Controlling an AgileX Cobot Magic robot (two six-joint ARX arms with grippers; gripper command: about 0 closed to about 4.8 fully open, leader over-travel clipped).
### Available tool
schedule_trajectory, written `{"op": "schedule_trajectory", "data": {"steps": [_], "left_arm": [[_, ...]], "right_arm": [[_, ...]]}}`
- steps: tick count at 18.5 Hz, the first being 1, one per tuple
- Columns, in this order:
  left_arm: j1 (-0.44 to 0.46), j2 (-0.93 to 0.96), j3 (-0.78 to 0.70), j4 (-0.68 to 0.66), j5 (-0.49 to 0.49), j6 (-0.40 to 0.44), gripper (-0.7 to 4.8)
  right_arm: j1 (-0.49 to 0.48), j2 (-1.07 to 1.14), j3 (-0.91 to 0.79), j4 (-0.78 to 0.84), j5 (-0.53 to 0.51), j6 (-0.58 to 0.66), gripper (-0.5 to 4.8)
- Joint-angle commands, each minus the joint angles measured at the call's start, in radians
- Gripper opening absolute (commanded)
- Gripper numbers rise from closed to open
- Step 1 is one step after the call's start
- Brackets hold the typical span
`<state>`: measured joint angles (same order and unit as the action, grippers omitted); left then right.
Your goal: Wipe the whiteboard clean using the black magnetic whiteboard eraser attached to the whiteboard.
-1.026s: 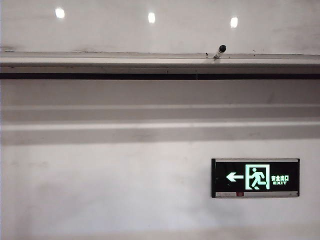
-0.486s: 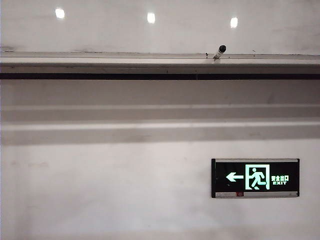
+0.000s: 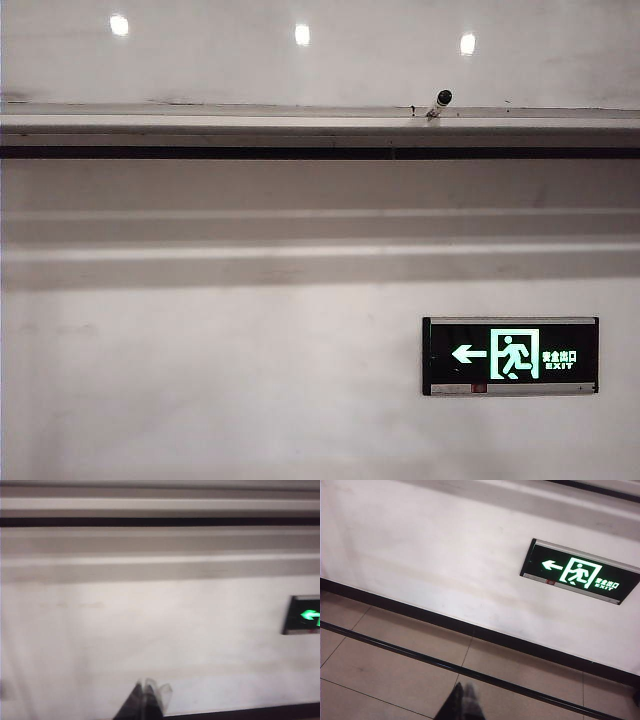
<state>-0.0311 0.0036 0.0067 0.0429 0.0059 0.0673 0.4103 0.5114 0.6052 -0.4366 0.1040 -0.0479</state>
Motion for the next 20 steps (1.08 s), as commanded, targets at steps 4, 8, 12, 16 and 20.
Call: {"op": "schedule_trajectory", "data": {"steps": [4, 8, 12, 16, 20], "left_arm": [[0.0, -0.001, 0.0, 0.011, -0.006, -0.041, 0.18], [0.0, -0.001, 0.0, 0.01, -0.005, -0.042, 0.27], [0.0, -0.001, 0.0, 0.01, -0.005, -0.042, 0.27], [0.0, -0.001, 0.0, 0.01, -0.005, -0.042, 0.27], [0.0, -0.001, 0.0, 0.009, -0.006, -0.042, 0.27]], "right_arm": [[0.0, -0.002, 0.005, 0.013, -0.002, 0.003, -0.05], [0.0, -0.002, 0.005, 0.013, -0.002, 0.003, -0.05], [0.0, -0.002, 0.005, 0.013, -0.002, 0.003, -0.05], [0.0, -0.018, -0.006, 0.021, -0.002, 0.003, -0.05], [-0.056, -0.129, -0.163, 0.237, 0.006, 0.003, -0.05]]}}
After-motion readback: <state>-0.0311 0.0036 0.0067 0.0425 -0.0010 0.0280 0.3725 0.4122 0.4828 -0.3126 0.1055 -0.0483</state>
